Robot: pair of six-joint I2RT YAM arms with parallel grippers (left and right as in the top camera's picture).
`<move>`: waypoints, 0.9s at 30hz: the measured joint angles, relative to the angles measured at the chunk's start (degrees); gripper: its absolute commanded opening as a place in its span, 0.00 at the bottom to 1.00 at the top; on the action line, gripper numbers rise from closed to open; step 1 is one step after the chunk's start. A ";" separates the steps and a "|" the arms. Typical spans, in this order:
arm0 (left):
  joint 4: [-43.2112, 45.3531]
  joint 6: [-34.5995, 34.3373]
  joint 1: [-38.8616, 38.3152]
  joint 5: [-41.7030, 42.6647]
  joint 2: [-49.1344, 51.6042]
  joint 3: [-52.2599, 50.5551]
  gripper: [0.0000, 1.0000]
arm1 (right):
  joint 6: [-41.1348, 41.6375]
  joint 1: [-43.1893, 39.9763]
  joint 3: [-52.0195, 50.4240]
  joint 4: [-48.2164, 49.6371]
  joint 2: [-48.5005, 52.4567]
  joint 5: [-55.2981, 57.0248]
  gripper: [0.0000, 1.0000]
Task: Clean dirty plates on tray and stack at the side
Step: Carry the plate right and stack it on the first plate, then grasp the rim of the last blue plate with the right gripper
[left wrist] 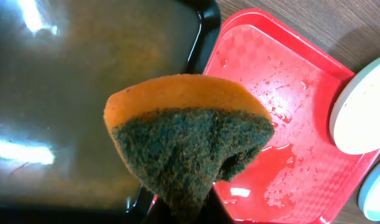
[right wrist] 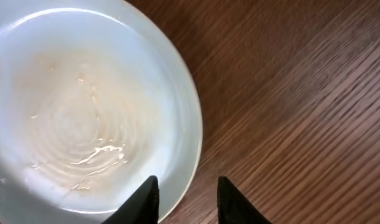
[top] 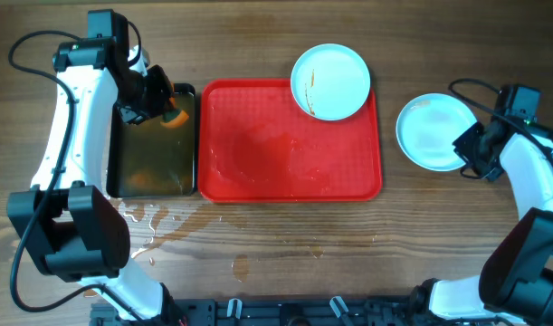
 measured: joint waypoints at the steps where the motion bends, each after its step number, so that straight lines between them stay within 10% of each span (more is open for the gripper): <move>1: 0.02 0.00 0.00 0.00 0.00 0.00 0.04 | -0.50 0.02 3.37 -1.03 -1.27 -3.02 0.38; 11: 0.00 0.00 0.00 0.00 0.00 0.00 0.04 | 3.50 28.39 9.66 15.26 2.12 -10.88 0.62; 27: 0.00 0.00 0.00 0.00 0.00 -0.02 0.04 | 3.74 33.86 19.21 -0.15 22.51 -5.46 0.47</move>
